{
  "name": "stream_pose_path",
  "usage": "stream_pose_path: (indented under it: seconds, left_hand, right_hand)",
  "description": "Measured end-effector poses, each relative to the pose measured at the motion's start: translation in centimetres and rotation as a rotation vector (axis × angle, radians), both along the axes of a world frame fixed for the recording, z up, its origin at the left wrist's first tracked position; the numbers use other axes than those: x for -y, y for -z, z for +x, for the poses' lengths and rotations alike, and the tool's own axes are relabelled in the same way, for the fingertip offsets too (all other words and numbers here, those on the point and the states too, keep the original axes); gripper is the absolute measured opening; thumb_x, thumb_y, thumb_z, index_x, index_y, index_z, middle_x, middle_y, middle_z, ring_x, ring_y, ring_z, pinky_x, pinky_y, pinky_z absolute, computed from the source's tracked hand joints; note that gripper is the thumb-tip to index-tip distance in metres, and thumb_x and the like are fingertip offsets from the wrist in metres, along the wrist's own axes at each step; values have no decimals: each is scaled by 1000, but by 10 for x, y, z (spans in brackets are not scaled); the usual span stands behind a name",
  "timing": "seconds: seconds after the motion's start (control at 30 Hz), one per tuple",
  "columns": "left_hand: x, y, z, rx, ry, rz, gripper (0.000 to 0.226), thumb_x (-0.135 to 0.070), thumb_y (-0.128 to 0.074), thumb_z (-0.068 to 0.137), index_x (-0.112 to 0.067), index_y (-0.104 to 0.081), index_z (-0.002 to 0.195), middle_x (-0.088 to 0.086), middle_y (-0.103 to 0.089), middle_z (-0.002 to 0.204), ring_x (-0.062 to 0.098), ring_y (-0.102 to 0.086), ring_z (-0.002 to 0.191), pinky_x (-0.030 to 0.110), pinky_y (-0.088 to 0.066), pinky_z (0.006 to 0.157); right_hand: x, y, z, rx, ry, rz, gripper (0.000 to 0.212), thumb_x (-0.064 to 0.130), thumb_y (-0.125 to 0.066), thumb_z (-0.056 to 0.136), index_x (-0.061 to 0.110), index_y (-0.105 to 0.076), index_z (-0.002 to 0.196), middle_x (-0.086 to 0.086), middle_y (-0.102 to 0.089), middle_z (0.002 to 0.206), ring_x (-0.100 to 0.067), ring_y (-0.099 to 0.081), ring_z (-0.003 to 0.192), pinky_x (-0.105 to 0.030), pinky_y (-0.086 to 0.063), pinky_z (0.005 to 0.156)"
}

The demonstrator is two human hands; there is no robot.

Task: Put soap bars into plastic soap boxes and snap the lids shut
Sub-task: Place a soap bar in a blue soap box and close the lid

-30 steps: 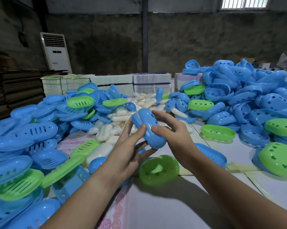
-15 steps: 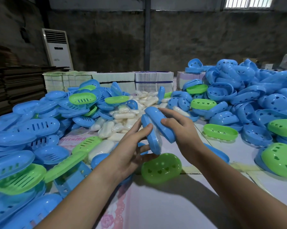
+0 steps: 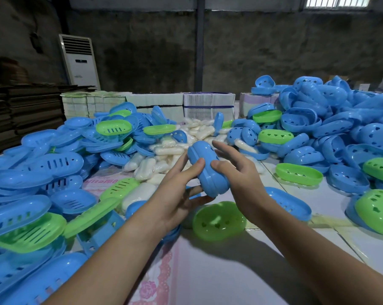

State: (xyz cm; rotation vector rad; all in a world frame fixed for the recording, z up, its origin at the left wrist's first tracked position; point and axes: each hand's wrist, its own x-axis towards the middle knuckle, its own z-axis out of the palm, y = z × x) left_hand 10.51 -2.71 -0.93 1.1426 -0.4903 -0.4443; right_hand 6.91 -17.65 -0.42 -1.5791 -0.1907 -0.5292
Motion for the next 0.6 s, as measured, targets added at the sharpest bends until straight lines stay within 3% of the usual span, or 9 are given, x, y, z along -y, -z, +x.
stream_pose_path:
  seconds: [0.2, 0.6]
  left_hand:
    - [0, -1, 1, -11, -56, -57, 63, -35, -75, 77, -40, -59, 138, -2, -77, 117, 27, -76, 98, 36, -62, 73]
    - [-1, 1, -2, 7, -102, -47, 56, -29, -70, 89, -38, -53, 142, 2, -77, 116, 25, -75, 103, 34, -62, 74]
  right_hand:
    - [-3, 5, 1, 11, -18, 78, 49, 30, -67, 77, 32, -64, 126, 6, -64, 124, -12, -72, 91, -30, -58, 78]
    - [0, 10, 2, 16, -67, 88, 48, 26, -68, 81, 25, -63, 128, 5, -64, 127, -7, -70, 98, -22, -55, 77]
